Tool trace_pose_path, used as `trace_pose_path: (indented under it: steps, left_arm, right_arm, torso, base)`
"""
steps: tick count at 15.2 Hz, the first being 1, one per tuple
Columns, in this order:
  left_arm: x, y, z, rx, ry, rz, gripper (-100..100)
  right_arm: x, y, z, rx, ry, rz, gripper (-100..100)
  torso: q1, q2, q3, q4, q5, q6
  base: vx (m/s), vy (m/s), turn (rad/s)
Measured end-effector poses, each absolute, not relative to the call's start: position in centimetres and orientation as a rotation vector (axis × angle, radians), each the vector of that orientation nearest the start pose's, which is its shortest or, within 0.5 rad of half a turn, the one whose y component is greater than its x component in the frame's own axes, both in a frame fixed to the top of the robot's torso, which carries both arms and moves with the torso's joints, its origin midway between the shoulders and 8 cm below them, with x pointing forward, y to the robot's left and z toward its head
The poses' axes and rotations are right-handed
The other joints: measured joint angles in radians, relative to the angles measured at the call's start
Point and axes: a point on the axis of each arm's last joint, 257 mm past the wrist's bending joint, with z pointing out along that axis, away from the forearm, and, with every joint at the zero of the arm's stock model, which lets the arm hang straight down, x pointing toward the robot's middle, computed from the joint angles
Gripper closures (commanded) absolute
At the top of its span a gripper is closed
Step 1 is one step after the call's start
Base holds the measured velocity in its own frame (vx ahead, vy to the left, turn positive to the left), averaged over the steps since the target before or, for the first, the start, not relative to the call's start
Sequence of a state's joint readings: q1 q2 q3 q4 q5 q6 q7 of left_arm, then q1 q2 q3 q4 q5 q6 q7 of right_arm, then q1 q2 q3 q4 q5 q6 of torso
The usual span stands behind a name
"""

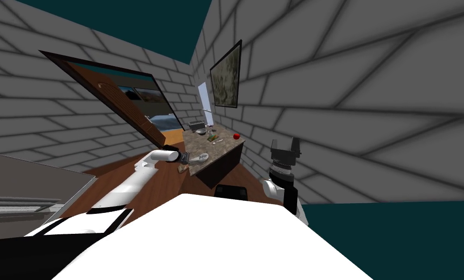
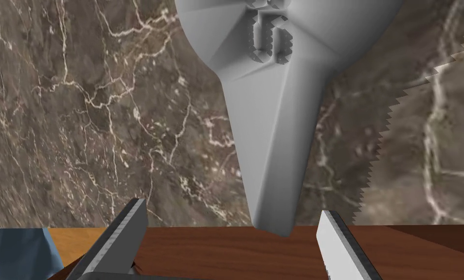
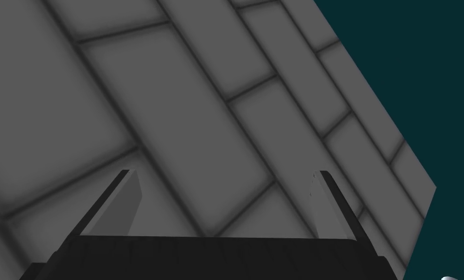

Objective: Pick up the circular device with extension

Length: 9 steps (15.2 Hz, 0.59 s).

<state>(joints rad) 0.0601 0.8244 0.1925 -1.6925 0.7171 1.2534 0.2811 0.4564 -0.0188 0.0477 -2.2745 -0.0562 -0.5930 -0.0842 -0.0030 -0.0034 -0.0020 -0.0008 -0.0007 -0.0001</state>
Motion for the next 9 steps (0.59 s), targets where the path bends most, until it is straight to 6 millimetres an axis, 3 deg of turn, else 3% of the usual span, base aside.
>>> trace_pose_path:
  steps: [9]
  left_arm:
    - [35.0, 51.1, -31.9, -2.418, 1.564, -0.262, -100]
  right_arm:
    - [33.2, -26.2, 5.2, 0.612, 0.483, 1.507, 0]
  torso:
    - [0.000, -0.001, 0.000, 0.000, 0.000, 0.000]
  base:
    - [0.056, -0.027, -0.053]
